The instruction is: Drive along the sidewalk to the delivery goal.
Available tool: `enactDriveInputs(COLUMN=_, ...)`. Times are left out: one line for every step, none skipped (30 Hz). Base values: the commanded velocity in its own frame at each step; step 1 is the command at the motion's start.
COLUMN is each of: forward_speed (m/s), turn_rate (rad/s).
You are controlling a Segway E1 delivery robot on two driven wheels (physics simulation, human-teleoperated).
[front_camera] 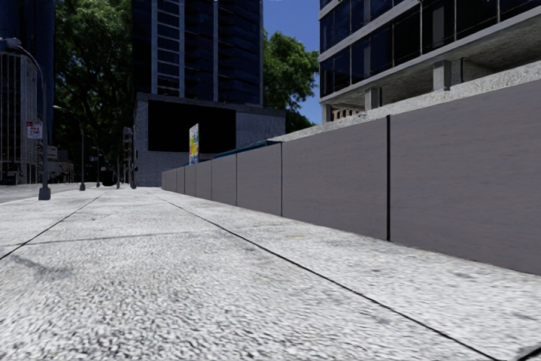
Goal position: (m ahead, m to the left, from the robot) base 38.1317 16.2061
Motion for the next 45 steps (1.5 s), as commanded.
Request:
enactDriveInputs(forward_speed=2.0, turn_rate=0.69)
enactDriveInputs(forward_speed=2.0, turn_rate=0.69)
enactDriveInputs(forward_speed=2.0, turn_rate=0.69)
enactDriveInputs(forward_speed=2.0, turn_rate=0.69)
enactDriveInputs(forward_speed=2.0, turn_rate=0.69)
enactDriveInputs(forward_speed=2.0, turn_rate=0.69)
enactDriveInputs(forward_speed=2.0, turn_rate=0.69)
enactDriveInputs(forward_speed=2.0, turn_rate=0.69)
enactDriveInputs(forward_speed=2.0, turn_rate=0.69)
enactDriveInputs(forward_speed=2.0, turn_rate=0.69)
enactDriveInputs(forward_speed=2.0, turn_rate=0.69)
enactDriveInputs(forward_speed=2.0, turn_rate=0.69)
enactDriveInputs(forward_speed=2.0, turn_rate=0.69)
enactDriveInputs(forward_speed=2.0, turn_rate=0.69)
enactDriveInputs(forward_speed=2.0, turn_rate=0.69)
enactDriveInputs(forward_speed=2.0, turn_rate=0.69)
enactDriveInputs(forward_speed=2.0, turn_rate=0.69)
enactDriveInputs(forward_speed=2.0, turn_rate=0.63)
enactDriveInputs(forward_speed=2.0, turn_rate=0.46)
enactDriveInputs(forward_speed=2.0, turn_rate=0.46)
enactDriveInputs(forward_speed=2.0, turn_rate=0.0)
enactDriveInputs(forward_speed=2.0, turn_rate=0.0)
enactDriveInputs(forward_speed=2.0, turn_rate=0.0)
enactDriveInputs(forward_speed=2.0, turn_rate=0.0)
enactDriveInputs(forward_speed=2.0, turn_rate=0.0)
enactDriveInputs(forward_speed=2.0, turn_rate=0.0)
enactDriveInputs(forward_speed=2.0, turn_rate=0.0)
enactDriveInputs(forward_speed=2.0, turn_rate=0.0)
enactDriveInputs(forward_speed=2.0, turn_rate=0.0)
enactDriveInputs(forward_speed=2.0, turn_rate=0.0)
enactDriveInputs(forward_speed=2.0, turn_rate=0.0)
enactDriveInputs(forward_speed=2.0, turn_rate=0.0)
enactDriveInputs(forward_speed=2.0, turn_rate=0.0)
enactDriveInputs(forward_speed=2.0, turn_rate=0.0)
enactDriveInputs(forward_speed=2.0, turn_rate=0.0)
enactDriveInputs(forward_speed=2.0, turn_rate=0.0)
enactDriveInputs(forward_speed=2.0, turn_rate=0.0)
enactDriveInputs(forward_speed=2.0, turn_rate=0.0)
enactDriveInputs(forward_speed=2.0, turn_rate=0.0)
enactDriveInputs(forward_speed=2.0, turn_rate=0.0)
enactDriveInputs(forward_speed=2.0, turn_rate=0.0)
enactDriveInputs(forward_speed=2.0, turn_rate=0.0)
enactDriveInputs(forward_speed=2.0, turn_rate=0.0)
enactDriveInputs(forward_speed=2.0, turn_rate=0.0)
enactDriveInputs(forward_speed=2.0, turn_rate=0.0)
